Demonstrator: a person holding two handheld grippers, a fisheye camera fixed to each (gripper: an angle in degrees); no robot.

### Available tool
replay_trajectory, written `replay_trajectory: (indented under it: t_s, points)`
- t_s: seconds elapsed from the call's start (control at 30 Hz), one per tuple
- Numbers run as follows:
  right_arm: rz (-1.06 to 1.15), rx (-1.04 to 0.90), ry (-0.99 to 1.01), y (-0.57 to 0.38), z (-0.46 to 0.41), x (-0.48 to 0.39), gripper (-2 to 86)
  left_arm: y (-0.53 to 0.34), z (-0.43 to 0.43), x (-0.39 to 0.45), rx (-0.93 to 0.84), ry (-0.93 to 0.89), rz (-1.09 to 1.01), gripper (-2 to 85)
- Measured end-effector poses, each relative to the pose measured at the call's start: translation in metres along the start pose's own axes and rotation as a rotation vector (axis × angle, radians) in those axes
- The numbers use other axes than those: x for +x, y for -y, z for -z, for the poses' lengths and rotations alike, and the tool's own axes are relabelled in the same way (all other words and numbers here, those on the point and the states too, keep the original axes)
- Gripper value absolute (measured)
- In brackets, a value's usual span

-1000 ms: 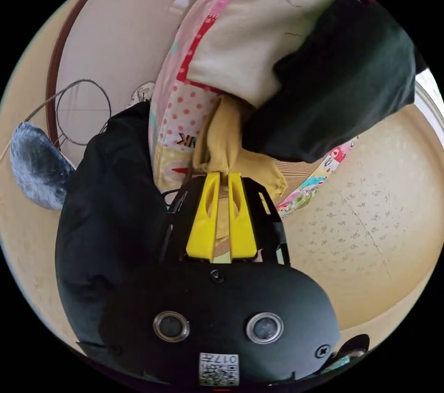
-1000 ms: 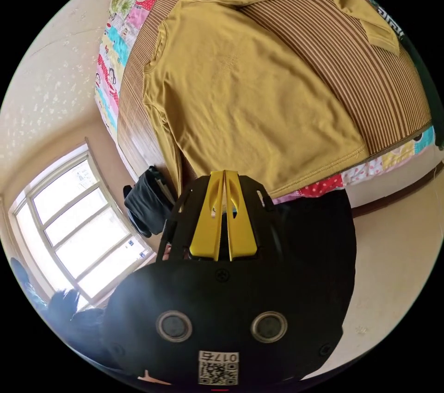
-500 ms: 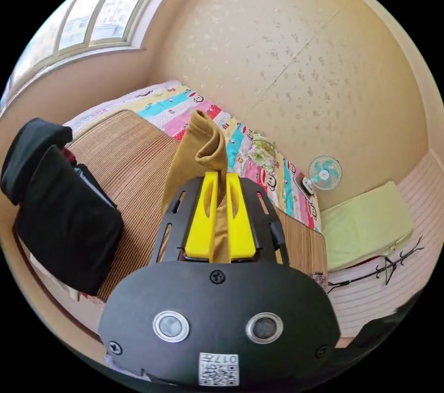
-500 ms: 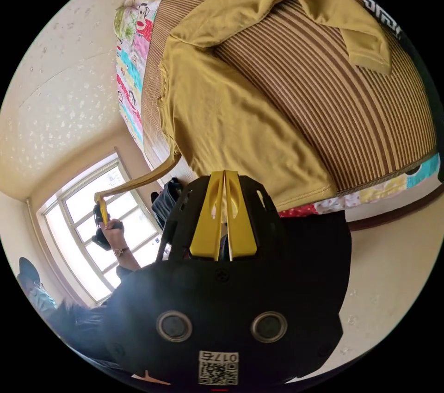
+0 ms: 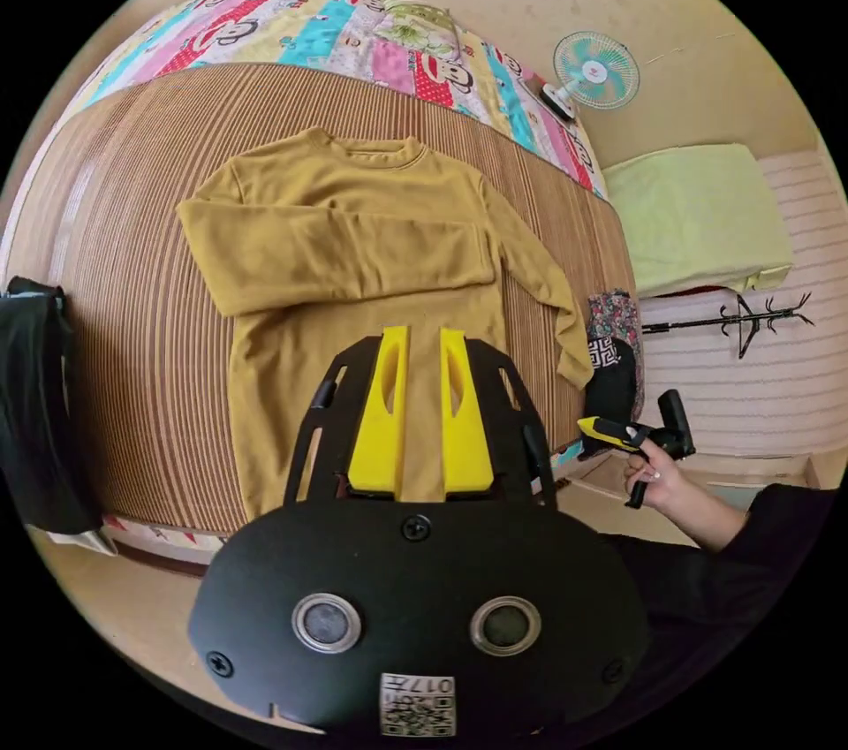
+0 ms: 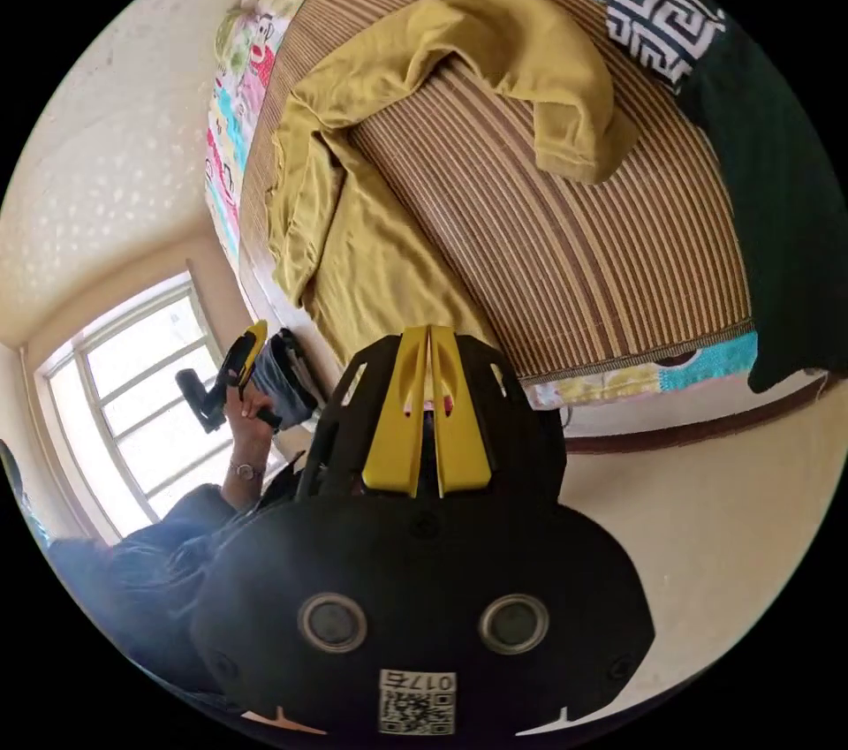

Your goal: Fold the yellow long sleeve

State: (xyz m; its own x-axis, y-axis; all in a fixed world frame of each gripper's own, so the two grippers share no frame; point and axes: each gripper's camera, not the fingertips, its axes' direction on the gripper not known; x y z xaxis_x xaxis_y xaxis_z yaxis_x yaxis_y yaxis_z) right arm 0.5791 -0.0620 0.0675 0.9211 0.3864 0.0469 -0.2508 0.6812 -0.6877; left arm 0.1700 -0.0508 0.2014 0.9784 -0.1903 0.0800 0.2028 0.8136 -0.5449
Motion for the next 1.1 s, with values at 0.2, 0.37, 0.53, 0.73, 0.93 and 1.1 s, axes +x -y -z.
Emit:
replay_trajectory:
  t_s: [0.2,0.37,0.53,0.73,0.93,1.1]
  points:
    - [0.368,-0.098,-0.355,0.022,-0.076,-0.075,0.7,-0.048,-0.051,-0.084,-0.278,0.246,0.083,4.9]
    - [0.5,-0.318,-0.596,0.0,-0.148,-0.068,0.9,-0.086,-0.114,-0.1,-0.559,0.245,0.08,0.4]
    - [0.314,-0.329,-0.439,-0.033,-0.136,-0.019,1.5,-0.11,-0.121,-0.096,-0.65,0.342,0.145,-0.9]
    - [-0.509,0.48,0.611,-0.07,-0.006,0.118,8.6,-0.129,-0.082,-0.126,-0.474,0.127,0.387,-1.0]
    - [-0.936,0.799,1.12,-0.068,0.001,0.187,12.5,-0.132,-0.042,-0.152,-0.408,0.156,0.499,-1.0]
    - [-0.987,0.943,1.034,-0.057,0.064,0.183,1.7,-0.13,-0.022,-0.154,-0.398,0.204,0.466,-1.0]
